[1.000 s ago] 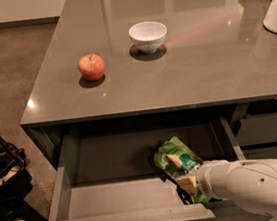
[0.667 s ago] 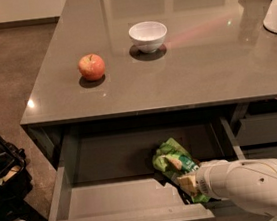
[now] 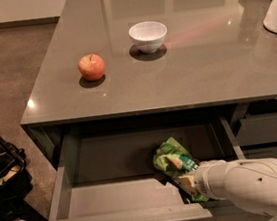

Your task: Pick green rice chip bag from top drawer and place on counter

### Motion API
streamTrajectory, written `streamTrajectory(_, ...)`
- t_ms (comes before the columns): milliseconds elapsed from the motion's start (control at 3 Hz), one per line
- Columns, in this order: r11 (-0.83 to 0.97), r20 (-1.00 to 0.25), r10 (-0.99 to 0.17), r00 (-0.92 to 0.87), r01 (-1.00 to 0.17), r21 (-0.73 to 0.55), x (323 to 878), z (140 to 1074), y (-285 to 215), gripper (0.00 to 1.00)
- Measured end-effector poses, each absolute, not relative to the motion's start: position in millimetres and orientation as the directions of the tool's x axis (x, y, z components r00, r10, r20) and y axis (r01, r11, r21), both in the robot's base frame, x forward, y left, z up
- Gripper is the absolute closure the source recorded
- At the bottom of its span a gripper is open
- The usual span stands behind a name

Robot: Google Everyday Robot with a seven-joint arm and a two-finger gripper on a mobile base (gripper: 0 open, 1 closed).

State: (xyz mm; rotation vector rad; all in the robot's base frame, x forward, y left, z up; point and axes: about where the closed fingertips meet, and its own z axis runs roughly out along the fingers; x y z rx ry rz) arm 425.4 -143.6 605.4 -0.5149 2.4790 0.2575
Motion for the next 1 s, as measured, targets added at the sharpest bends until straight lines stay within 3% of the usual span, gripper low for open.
streamTrajectory(1000,0.899,-0.597,-0.296,-0.746,-0.428,0.089,428,635,-138,1.0)
